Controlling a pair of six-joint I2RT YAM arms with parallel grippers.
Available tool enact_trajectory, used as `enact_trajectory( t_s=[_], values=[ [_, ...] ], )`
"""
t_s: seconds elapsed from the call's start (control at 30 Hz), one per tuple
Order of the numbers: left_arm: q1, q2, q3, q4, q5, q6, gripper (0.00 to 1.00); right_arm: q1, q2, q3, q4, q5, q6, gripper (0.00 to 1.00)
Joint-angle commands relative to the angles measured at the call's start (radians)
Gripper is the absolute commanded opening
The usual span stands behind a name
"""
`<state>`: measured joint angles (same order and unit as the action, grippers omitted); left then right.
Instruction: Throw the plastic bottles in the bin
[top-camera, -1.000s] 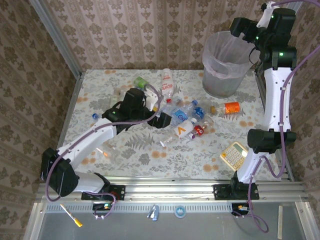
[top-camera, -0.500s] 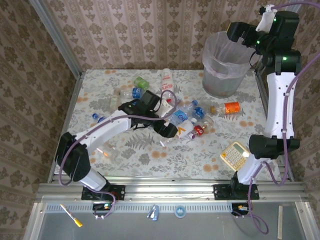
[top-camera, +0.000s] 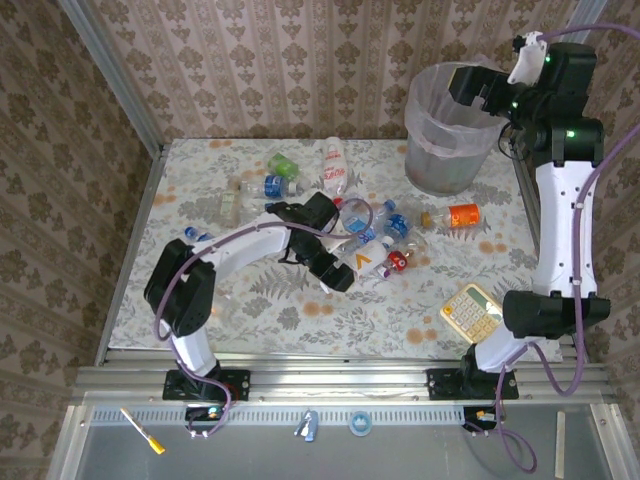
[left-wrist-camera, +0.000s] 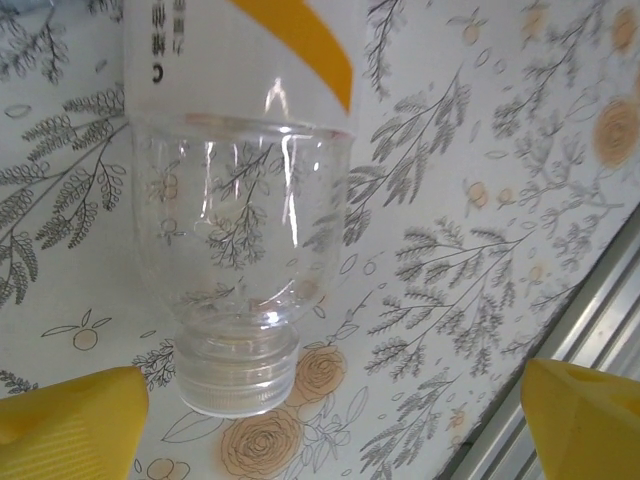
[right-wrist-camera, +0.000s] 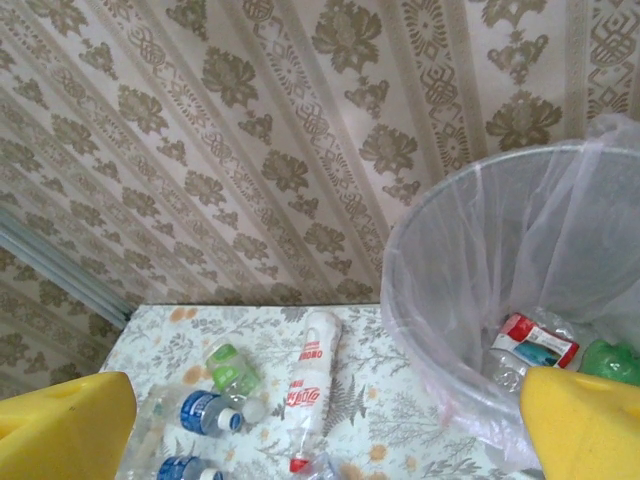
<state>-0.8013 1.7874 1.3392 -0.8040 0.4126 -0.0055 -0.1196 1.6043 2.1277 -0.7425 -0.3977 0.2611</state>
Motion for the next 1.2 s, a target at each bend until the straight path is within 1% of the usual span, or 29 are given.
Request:
enact_trajectory(
  t_s=[0.0,0.23,0.4,0.6,0.97,1.17],
  values=[
    [-0.007,0.033,0.035,-0.058,-0.027,0.042,0.96,0.006,-0.061,-0.045,0.034,-0.034,-0.019,1.00],
    [-0.012,0.127,0.093,-0.081,-0.073,0.054,0.95,0.006,-0.101,-0.099,0.055,-0.054,-0.025,1.00],
    [-0.013,0.179,0.103,-0.085,-0.090,0.044,0.93,0.006,-0.119,-0.125,0.059,-0.065,-0.027,1.00],
    [-0.015,0.181,0.071,-0.050,-0.104,0.035,0.88,0.006,-0.137,-0.150,0.067,-0.059,-0.031,1.00],
    [-0.015,0.167,0.016,-0.009,-0.101,0.024,0.61,0.006,-0.151,-0.193,0.085,-0.057,-0.016,1.00],
    [-0.013,0.127,-0.015,0.016,-0.109,0.022,0.50,0.007,-0.154,-0.198,0.089,-0.059,-0.012,1.00]
  ],
)
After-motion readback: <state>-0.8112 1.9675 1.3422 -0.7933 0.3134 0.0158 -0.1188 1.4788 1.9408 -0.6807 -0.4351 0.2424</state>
